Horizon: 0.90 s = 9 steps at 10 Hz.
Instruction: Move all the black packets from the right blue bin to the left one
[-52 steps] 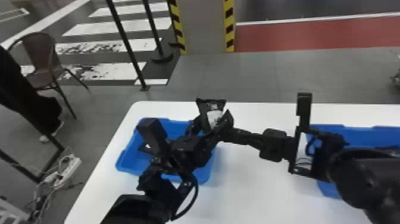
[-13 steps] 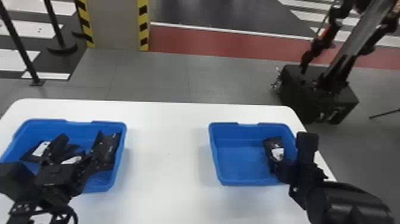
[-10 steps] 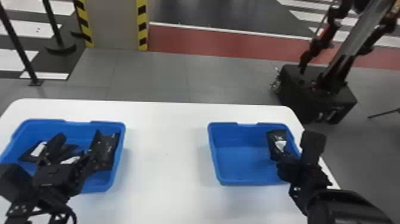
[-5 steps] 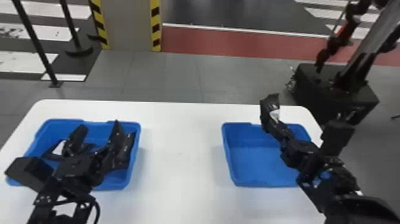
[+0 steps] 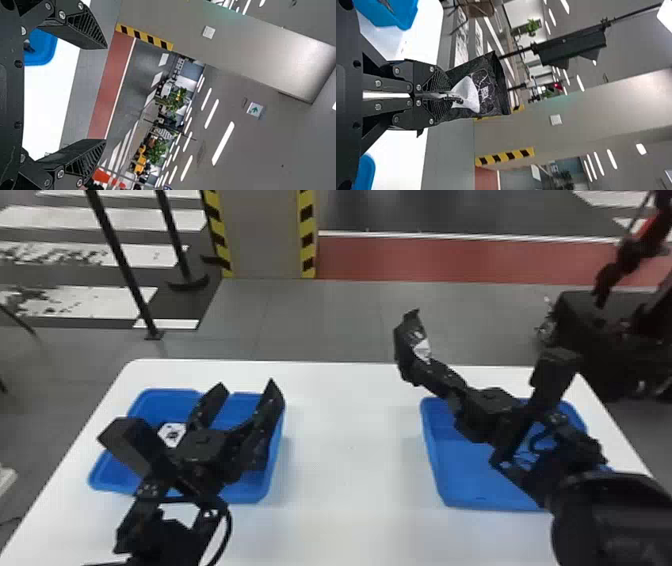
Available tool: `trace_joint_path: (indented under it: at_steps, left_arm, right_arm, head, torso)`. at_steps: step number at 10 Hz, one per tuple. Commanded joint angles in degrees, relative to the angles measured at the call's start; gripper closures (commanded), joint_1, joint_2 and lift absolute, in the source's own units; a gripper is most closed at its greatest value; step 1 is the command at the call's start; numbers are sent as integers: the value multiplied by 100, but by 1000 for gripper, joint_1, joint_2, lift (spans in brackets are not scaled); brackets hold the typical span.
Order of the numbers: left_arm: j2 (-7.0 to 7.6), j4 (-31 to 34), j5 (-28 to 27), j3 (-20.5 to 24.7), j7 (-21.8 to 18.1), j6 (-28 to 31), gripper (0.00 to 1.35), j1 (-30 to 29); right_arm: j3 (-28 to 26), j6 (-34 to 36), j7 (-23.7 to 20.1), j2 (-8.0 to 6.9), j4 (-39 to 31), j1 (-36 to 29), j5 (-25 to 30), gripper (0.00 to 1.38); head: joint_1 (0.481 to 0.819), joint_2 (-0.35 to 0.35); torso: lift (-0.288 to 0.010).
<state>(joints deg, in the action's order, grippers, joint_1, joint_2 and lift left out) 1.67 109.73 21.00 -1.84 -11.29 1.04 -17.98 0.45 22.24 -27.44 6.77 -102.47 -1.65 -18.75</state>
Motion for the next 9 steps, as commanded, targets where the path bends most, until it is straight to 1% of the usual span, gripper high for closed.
trace_joint_path:
  at_steps: [1,2,3,4,6,7,9]
  left_arm:
    - [0,326,36,-53,-75,360,200,83]
    - [0,425,54,-80,-154,487,200,153]
    - [0,565,80,-106,-216,683,200,181]
    - [9,636,62,-150,-251,880,200,237]
    - [18,636,-8,-185,-260,1133,200,265]
    - [18,636,-43,-194,-260,1232,200,279]
    - [-9,636,-113,-124,-251,1288,200,279]
  right_arm:
    - [535,82,-112,70,396,334,-199,1107]
    - [887,82,-156,114,635,545,-445,1107]
    - [1133,96,-182,123,748,672,-542,1107]
    - [1352,96,-200,149,776,770,-674,1107]
    - [1801,138,-209,158,860,967,-955,1107]
    - [2012,138,-209,167,917,1037,-1139,1107]
    - [2266,180,-200,167,917,1051,-1306,1107]
  head:
    - [695,41]
    - [695,56]
    - [695,84]
    - [695,107]
    - [695,130]
    - [695,150]
    - [695,188]
  torso:
    - [-110]
    - [-110]
    - [-110]
    - [-110]
    - [-110]
    - [-110]
    - [-110]
